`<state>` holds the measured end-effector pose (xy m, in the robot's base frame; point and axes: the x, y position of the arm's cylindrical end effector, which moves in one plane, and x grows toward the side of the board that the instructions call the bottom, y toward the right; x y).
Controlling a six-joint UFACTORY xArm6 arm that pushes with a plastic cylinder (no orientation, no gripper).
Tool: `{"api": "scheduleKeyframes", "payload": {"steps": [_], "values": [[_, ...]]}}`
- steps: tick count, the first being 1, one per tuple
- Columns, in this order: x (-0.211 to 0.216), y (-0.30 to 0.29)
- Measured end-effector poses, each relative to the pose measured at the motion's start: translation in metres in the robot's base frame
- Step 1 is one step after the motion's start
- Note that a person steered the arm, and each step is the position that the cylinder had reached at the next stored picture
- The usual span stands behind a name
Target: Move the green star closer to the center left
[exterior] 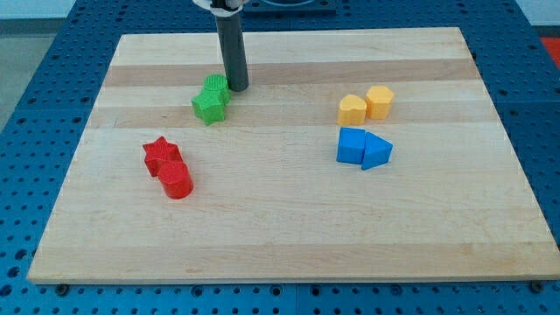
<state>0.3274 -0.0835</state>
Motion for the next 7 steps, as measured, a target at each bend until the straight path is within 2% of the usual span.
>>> {"api": "scheduleKeyframes", "payload": {"steps": [3,5,6,7], "values": [[0.013,0.006],[0.044,0.024],[0.062,0.017],[0.062,-0.002]]}}
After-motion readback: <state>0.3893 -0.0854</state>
